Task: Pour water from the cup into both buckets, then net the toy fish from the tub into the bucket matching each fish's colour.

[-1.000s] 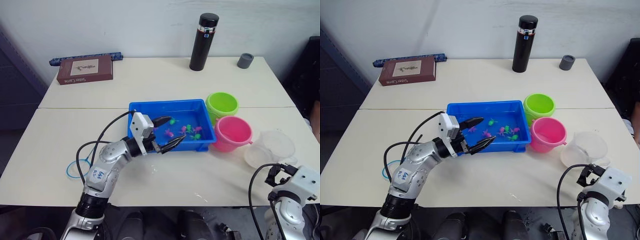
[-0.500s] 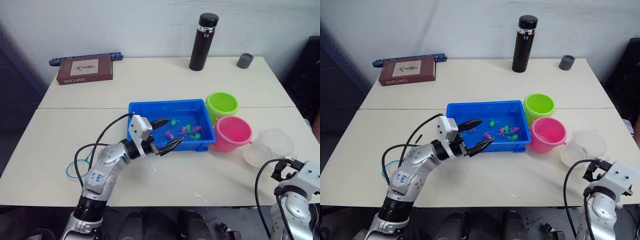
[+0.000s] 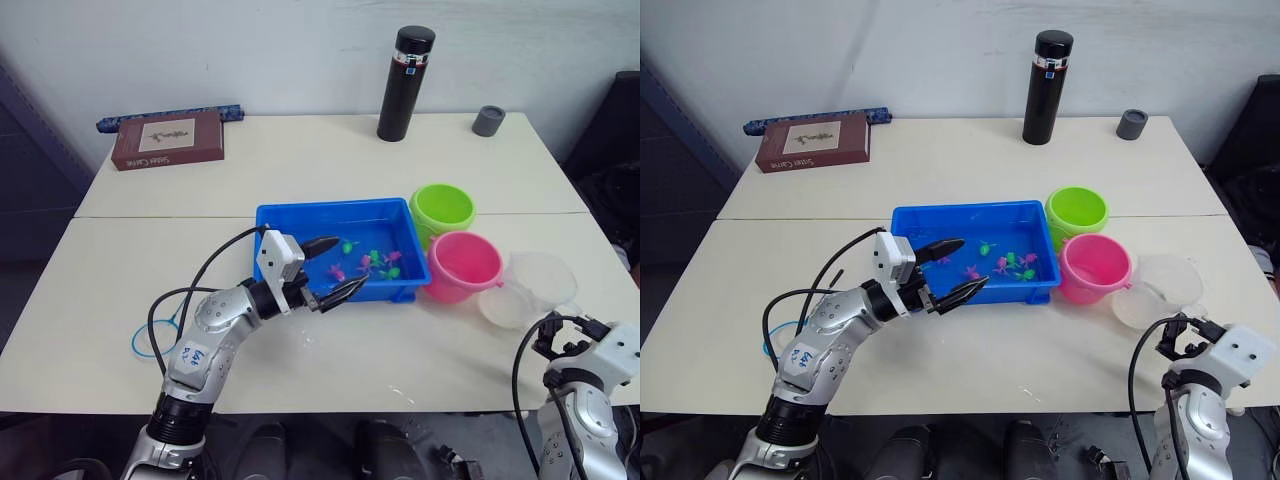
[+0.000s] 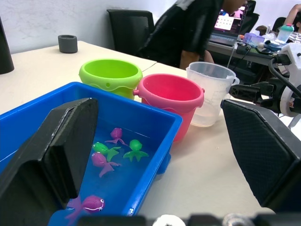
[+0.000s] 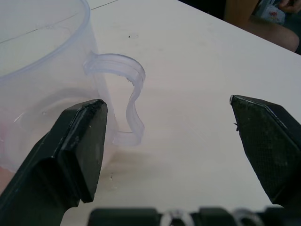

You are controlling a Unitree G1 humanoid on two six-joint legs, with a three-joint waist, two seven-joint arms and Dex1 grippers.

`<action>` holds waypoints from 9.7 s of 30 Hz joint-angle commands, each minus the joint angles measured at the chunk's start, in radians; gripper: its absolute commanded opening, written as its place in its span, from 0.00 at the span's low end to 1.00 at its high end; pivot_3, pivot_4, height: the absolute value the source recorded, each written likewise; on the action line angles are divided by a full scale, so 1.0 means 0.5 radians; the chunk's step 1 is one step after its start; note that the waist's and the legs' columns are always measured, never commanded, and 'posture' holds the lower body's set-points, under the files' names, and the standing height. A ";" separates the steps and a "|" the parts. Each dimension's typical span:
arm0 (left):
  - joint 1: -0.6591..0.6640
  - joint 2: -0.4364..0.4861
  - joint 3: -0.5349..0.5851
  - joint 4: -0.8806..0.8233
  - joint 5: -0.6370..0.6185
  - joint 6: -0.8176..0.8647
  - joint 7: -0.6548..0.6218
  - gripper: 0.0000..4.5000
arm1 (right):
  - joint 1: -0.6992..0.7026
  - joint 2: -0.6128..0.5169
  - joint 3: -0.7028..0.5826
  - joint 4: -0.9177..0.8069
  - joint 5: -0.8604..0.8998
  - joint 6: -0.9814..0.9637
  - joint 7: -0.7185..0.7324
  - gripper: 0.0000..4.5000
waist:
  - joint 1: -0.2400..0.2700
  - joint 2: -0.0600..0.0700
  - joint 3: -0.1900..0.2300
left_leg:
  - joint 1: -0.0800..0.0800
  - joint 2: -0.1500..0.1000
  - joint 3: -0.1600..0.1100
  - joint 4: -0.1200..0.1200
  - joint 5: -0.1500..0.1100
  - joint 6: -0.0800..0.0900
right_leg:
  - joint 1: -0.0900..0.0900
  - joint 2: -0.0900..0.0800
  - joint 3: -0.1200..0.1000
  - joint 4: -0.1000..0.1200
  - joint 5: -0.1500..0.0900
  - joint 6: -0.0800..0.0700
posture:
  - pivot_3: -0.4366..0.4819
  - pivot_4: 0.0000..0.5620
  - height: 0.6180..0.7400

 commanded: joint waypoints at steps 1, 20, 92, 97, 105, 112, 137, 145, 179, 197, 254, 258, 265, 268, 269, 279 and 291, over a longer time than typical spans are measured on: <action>-0.013 -0.003 0.012 -0.066 -0.003 -0.021 0.008 1.00 | -0.014 -0.058 -0.074 -0.011 0.031 -0.013 -0.018 0.99 | 0.001 0.000 0.000 | 0.000 0.000 0.000 0.000 0.000 0.000 | 0.000 0.000 0.000 0.000 0.000 0.000 | 0.48 0.27 1.00; -0.017 -0.011 0.002 -0.078 0.005 -0.010 0.044 1.00 | -0.166 -0.142 -0.038 0.196 -0.001 -0.078 -0.034 0.99 | -0.006 0.000 0.000 | 0.000 0.000 0.000 0.001 0.000 0.000 | 0.000 0.000 0.001 0.001 0.000 0.001 | 0.48 0.27 1.00; 0.003 0.064 0.037 -0.146 -0.023 0.070 0.042 1.00 | -0.438 -0.937 -0.006 0.151 -0.057 -0.078 0.336 0.01 | -0.032 0.007 0.004 | 0.001 -0.003 0.004 0.001 0.002 0.003 | 0.000 -0.001 0.006 0.000 0.003 0.005 | 0.48 0.27 1.00; 0.000 0.075 0.046 -0.145 -0.023 0.071 0.041 1.00 | -0.513 -1.032 0.113 0.161 -0.173 -0.108 0.424 0.01 | -0.026 0.007 0.004 | 0.001 -0.004 0.005 0.001 0.002 0.004 | 0.000 -0.001 0.007 0.000 0.004 0.007 | 0.48 0.27 1.00; 0.023 0.069 0.047 -0.169 -0.013 0.071 0.061 1.00 | -0.564 -1.134 0.217 0.236 -0.356 -0.234 0.559 0.01 | -0.005 0.007 0.004 | -0.001 -0.006 0.006 0.002 0.002 0.004 | 0.000 -0.003 0.008 -0.004 0.005 0.009 | 0.48 0.27 1.00; 0.043 0.068 0.042 -0.184 -0.012 0.067 0.077 1.00 | -0.555 -1.204 0.276 0.287 -0.484 -0.387 0.661 0.01 | 0.003 0.007 0.004 | 0.000 -0.006 0.007 0.002 0.003 0.005 | 0.000 -0.003 0.008 -0.003 0.005 0.009 | 0.48 0.27 1.00; 0.077 0.057 0.029 -0.192 -0.004 0.048 0.089 1.00 | -0.533 -1.310 0.323 0.534 -0.778 -0.871 0.798 0.01 | 0.015 0.007 0.004 | 0.000 -0.006 0.009 0.004 0.003 0.004 | 0.000 -0.003 0.009 -0.003 0.006 0.010 | 0.48 0.27 1.00; 0.081 0.060 0.031 -0.193 0.000 0.046 0.091 1.00 | -0.542 -1.355 0.339 0.606 -0.877 -1.028 0.771 0.01 | 0.014 0.007 0.004 | 0.000 -0.006 0.010 0.004 0.004 0.003 | 0.000 -0.003 0.010 -0.002 0.006 0.011 | 0.48 0.27 1.00; 0.109 0.052 0.021 -0.219 0.004 0.046 0.119 1.00 | -0.588 -1.430 0.402 0.790 -1.084 -1.367 0.729 0.01 | 0.012 0.007 0.004 | 0.001 -0.007 0.015 0.010 0.005 0.003 | 0.001 -0.003 0.017 0.000 0.009 0.015 | 0.48 0.27 1.00; 0.118 0.042 0.019 -0.221 0.011 0.033 0.125 1.00 | -0.634 -1.392 0.402 0.822 -0.968 -1.280 0.784 0.01 | 0.011 0.007 0.004 | 0.003 -0.008 0.024 0.013 0.004 0.006 | 0.000 -0.003 0.029 -0.001 0.012 0.020 | 0.48 0.27 1.00; 0.269 0.065 0.092 -0.413 0.033 0.060 0.353 1.00 | -2.254 -1.372 1.092 2.709 -1.008 -1.608 0.854 0.01 | -0.041 0.007 0.004 | 0.000 -0.008 0.040 0.030 -0.004 0.013 | -0.002 -0.004 0.046 -0.004 0.016 0.028 | 0.48 0.27 1.00; 0.281 0.062 0.085 -0.424 0.037 0.058 0.363 1.00 | -2.268 -1.397 1.189 2.772 -1.143 -1.763 0.769 0.01 | -0.041 0.007 0.004 | 0.000 -0.008 0.041 0.031 -0.004 0.013 | -0.002 -0.004 0.046 -0.004 0.017 0.028 | 0.48 0.27 1.00; 0.302 0.058 0.078 -0.445 0.041 0.059 0.379 1.00 | -2.325 -1.433 1.315 2.876 -1.318 -1.934 0.610 0.01 | -0.044 0.008 0.004 | 0.000 -0.008 0.042 0.032 -0.004 0.013 | -0.003 -0.004 0.047 -0.004 0.017 0.029 | 0.48 0.27 1.00; 0.310 0.059 0.076 -0.455 0.044 0.061 0.385 1.00 | -2.359 -1.443 1.357 2.917 -1.380 -1.983 0.552 0.01 | -0.045 0.008 0.004 | 0.000 -0.008 0.042 0.032 -0.004 0.012 | -0.003 -0.004 0.048 -0.004 0.017 0.029 | 0.48 0.27 1.00; 0.311 0.059 0.076 -0.457 0.045 0.063 0.387 1.00 | -2.373 -1.443 1.362 2.932 -1.389 -1.987 0.545 0.01 | -0.045 0.008 0.004 | 0.000 -0.008 0.042 0.032 -0.004 0.012 | -0.003 -0.004 0.048 -0.004 0.017 0.029 | 0.48 0.27 1.00; 0.323 0.055 0.077 -0.472 0.048 0.074 0.402 1.00 | -2.481 -1.468 1.456 2.992 -1.528 -2.100 0.403 0.01 | -0.056 0.008 0.005 | 0.000 -0.008 0.043 0.032 -0.004 0.012 | -0.003 -0.004 0.049 -0.004 0.017 0.029 | 0.48 0.27 1.00; 0.328 0.052 0.074 -0.481 0.047 0.080 0.416 1.00 | -2.521 -1.514 1.593 3.008 -1.706 -2.230 0.224 0.01 | -0.082 0.008 0.005 | 0.000 -0.008 0.043 0.032 -0.004 0.012 | -0.003 -0.005 0.049 -0.004 0.017 0.029 | 0.48 0.27 1.00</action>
